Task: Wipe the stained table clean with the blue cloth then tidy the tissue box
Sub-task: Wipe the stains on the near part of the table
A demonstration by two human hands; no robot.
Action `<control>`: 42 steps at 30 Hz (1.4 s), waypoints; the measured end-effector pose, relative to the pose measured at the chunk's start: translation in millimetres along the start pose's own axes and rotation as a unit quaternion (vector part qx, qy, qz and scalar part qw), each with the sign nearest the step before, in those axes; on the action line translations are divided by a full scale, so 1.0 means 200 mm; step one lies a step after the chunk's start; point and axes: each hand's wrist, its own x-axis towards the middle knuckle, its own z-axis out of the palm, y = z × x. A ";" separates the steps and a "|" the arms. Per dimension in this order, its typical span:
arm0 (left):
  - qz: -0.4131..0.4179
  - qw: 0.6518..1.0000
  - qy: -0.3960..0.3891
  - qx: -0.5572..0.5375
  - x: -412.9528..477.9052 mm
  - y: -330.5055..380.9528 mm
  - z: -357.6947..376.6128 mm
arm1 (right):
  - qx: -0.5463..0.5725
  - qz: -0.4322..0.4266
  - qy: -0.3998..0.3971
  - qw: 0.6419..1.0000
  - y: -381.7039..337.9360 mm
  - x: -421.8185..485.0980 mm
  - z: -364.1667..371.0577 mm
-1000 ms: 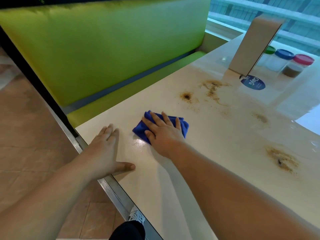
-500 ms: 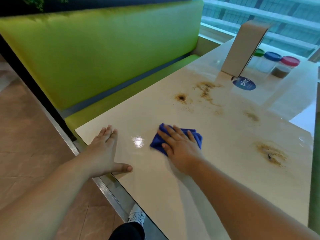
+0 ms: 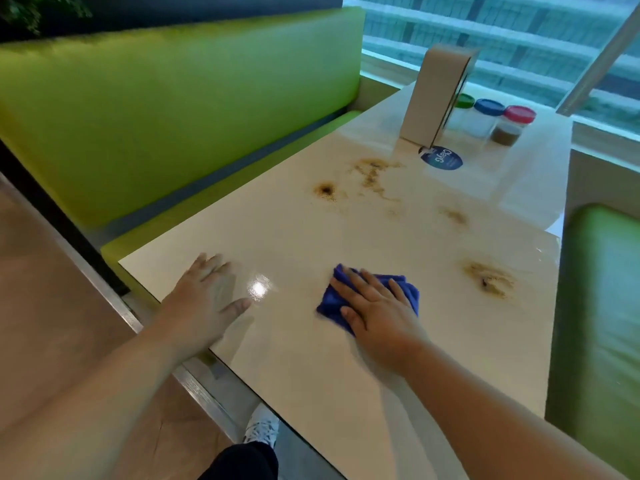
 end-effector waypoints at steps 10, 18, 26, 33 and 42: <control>0.106 0.994 -0.040 -0.008 -0.03 0.38 0.21 | 0.002 -0.041 -0.004 0.999 -0.08 -0.32 0.04; 0.129 0.986 -0.096 0.048 -0.04 0.58 0.37 | 0.008 0.130 0.017 0.991 0.30 -0.45 -0.03; 0.116 0.986 -0.114 0.046 0.00 0.55 0.37 | 0.027 0.003 0.000 1.000 0.17 -0.85 0.03; 0.107 0.987 -0.109 0.045 -0.02 0.58 0.37 | 0.024 0.132 0.012 0.991 0.36 -0.77 -0.03; 0.088 0.987 -0.109 0.079 0.00 0.62 0.37 | 0.047 0.114 0.032 0.992 0.42 -0.87 -0.02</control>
